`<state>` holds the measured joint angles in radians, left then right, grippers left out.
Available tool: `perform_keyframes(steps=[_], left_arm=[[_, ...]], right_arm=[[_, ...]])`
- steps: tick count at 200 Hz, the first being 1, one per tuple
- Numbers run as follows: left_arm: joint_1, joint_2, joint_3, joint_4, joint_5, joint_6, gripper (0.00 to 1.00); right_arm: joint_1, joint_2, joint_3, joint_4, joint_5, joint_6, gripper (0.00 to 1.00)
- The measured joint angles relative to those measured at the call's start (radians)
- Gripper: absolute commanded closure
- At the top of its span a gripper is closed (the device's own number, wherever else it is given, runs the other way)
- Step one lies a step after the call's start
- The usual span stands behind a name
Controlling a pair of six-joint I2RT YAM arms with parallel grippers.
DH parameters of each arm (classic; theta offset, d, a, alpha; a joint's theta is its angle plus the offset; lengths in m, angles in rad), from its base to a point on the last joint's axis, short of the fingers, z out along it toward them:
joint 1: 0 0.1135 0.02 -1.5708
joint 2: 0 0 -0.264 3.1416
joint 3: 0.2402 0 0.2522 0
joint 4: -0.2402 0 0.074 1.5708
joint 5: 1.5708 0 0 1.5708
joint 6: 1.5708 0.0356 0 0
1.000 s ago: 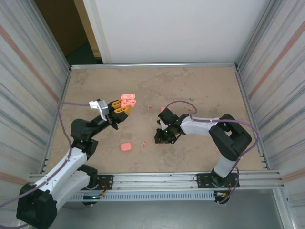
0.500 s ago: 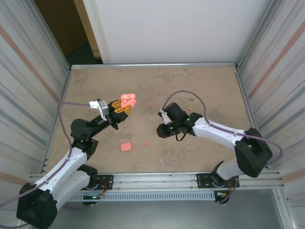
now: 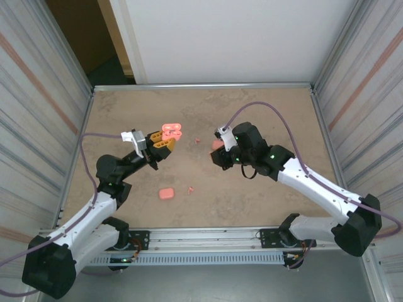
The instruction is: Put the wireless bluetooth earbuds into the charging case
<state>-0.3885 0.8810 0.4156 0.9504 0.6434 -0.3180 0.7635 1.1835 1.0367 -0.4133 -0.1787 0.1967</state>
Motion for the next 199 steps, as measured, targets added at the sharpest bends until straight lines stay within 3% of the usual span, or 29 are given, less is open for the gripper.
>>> perform_keyframes(steps=[199], left_arm=[[-0.026,0.050,0.013,0.023,0.014,-0.012,1.00]], right_arm=[[0.057,0.013,0.295,0.099,0.029,-0.296,0.85]])
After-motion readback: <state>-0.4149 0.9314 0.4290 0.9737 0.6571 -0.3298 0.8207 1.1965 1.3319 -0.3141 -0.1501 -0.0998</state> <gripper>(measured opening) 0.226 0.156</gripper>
